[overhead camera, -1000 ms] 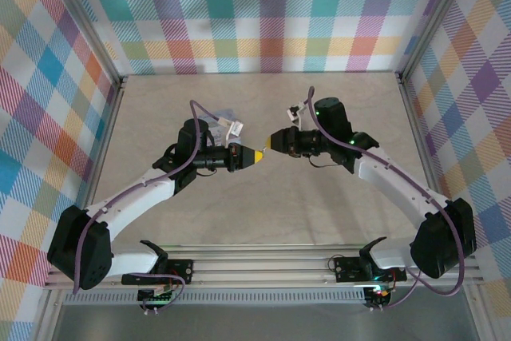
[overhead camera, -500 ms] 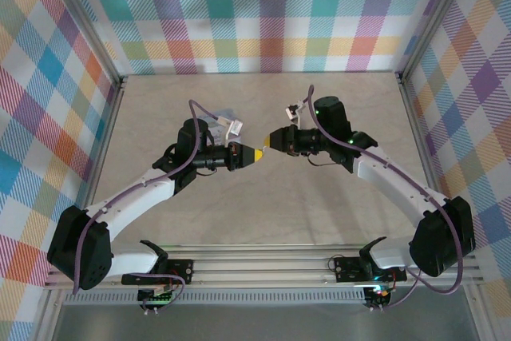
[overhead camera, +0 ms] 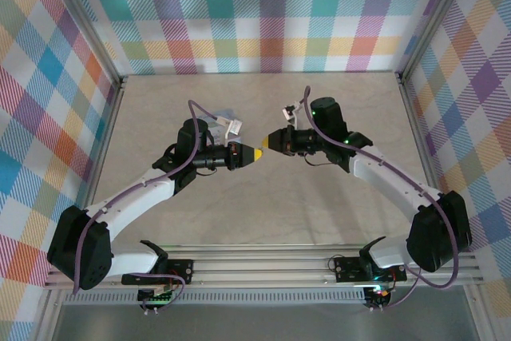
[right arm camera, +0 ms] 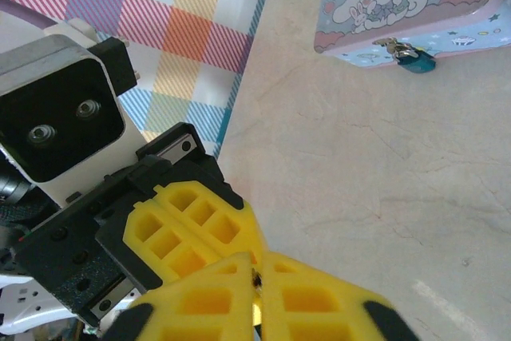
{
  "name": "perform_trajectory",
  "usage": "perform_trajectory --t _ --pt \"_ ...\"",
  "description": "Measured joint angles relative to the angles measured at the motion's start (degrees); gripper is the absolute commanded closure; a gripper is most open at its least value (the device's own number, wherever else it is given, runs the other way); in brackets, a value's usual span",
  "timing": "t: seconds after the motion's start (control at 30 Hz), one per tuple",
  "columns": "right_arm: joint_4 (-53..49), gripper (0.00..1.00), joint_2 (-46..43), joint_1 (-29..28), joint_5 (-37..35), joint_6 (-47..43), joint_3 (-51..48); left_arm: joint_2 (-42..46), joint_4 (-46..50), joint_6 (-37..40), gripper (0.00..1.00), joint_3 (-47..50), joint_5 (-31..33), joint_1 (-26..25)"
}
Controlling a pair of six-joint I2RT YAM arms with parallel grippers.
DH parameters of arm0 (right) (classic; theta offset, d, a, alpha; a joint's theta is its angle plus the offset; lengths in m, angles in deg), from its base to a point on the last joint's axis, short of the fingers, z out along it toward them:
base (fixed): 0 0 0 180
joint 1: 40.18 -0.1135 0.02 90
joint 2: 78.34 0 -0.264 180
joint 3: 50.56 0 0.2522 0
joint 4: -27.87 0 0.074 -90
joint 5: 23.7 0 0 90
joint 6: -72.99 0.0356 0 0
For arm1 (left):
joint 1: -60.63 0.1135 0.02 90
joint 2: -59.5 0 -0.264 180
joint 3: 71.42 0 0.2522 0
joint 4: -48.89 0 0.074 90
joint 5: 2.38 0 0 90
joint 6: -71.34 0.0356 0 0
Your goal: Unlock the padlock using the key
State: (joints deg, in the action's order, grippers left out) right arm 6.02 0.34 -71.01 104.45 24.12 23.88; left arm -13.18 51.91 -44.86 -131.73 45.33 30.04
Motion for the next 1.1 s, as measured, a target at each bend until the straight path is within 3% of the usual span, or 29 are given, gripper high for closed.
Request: perform_trajectory --t 0.3,0.33,0.43,0.5,0.6,0.73,0.87,1.1 --pt "0.8 1.00 0.0 0.0 0.2 -0.2 -0.6 0.3 0.0 0.0 1.00 0.3 0.7 0.0" --pt "0.7 1.00 0.0 0.0 0.0 -0.4 -0.6 0.3 0.0 0.0 0.97 0.3 0.9 0.0" --pt "-0.6 1.00 0.0 0.0 -0.4 -2.0 -0.3 0.3 0.1 -0.1 0.66 0.3 1.3 0.0" --pt "-4.1 1.00 0.1 0.0 -1.3 -4.1 0.9 0.6 0.2 -0.1 0.52 0.3 1.9 0.1" --pt "-11.6 1.00 1.6 0.0 -3.1 -8.9 5.7 1.4 1.2 0.0 0.45 0.4 3.6 0.5" --pt "-22.2 1.00 4.9 -0.4 -6.3 -16.9 14.6 3.1 2.4 0.0 0.46 1.4 5.7 1.7" --pt "-29.9 1.00 6.7 -1.2 -8.5 -23.9 19.0 3.4 3.0 -0.3 0.55 1.4 5.7 2.3" --pt "-34.3 1.00 7.0 -1.9 -6.3 -31.9 19.3 1.8 -1.6 -2.0 0.70 1.4 -0.5 2.4"
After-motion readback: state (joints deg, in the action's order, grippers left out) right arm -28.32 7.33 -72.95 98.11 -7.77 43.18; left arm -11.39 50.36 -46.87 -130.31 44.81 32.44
